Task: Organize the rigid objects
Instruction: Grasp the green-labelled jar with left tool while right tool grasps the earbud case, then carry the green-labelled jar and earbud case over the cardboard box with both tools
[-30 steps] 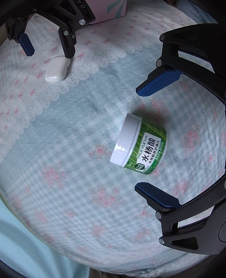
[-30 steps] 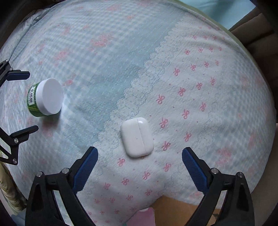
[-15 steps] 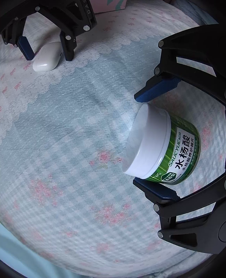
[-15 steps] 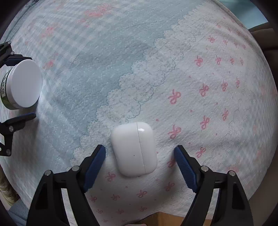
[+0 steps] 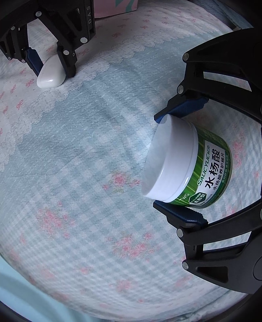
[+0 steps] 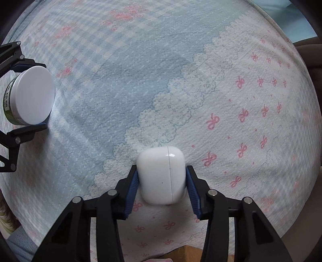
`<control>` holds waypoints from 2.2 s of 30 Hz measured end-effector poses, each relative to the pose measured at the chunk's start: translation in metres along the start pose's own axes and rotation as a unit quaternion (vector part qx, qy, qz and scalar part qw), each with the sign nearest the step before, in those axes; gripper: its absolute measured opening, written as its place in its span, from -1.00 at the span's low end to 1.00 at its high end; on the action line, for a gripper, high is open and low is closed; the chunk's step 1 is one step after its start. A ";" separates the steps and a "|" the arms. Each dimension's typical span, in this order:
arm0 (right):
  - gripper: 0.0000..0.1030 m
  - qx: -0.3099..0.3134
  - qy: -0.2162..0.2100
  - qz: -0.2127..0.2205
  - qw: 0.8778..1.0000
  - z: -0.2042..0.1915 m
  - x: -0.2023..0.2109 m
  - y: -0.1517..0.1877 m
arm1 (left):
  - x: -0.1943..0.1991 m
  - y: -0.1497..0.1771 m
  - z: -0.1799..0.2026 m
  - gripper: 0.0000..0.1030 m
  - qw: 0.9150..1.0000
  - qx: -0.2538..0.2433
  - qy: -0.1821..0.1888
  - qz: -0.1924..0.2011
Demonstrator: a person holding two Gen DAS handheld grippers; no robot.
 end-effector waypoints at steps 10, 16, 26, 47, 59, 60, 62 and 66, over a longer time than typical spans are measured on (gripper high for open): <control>-0.19 -0.046 -0.040 0.012 0.998 0.007 0.025 0.012 | 0.044 0.018 0.003 0.36 0.999 0.032 0.010 0.034; -0.19 -0.054 -0.043 0.027 0.997 0.002 0.049 0.011 | 0.055 0.034 0.000 0.34 0.998 0.057 0.014 0.036; -0.19 -0.099 -0.064 0.061 0.991 0.022 0.103 0.024 | 0.118 0.031 0.020 0.33 0.994 0.062 0.024 0.081; -0.19 -0.241 -0.087 0.128 0.958 0.172 0.199 0.208 | 0.214 -0.064 0.226 0.33 0.987 -0.025 0.046 0.155; -0.19 -0.287 -0.083 0.095 0.949 0.218 0.164 0.340 | 0.159 -0.084 0.338 0.33 0.987 -0.037 0.080 0.134; -0.19 -0.288 -0.085 0.091 0.949 0.219 0.159 0.348 | 0.152 -0.083 0.344 0.33 0.987 -0.031 0.084 0.132; -0.19 -0.288 -0.089 0.083 0.950 0.219 0.148 0.362 | 0.140 -0.081 0.354 0.33 0.987 -0.019 0.091 0.129; -0.19 -0.284 -0.100 0.077 0.950 0.215 0.128 0.380 | 0.115 -0.072 0.366 0.33 0.987 0.013 0.098 0.126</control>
Point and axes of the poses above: each gripper's, at about its wrist camera, not at the fingertips, and x roughly against the way its jaws point, z to its right, y to its underside, the point moved 5 cm from there along -x, roughly the way its jaws point, and after that the axes turned 14 degrees about y, right-handed, at the moved point
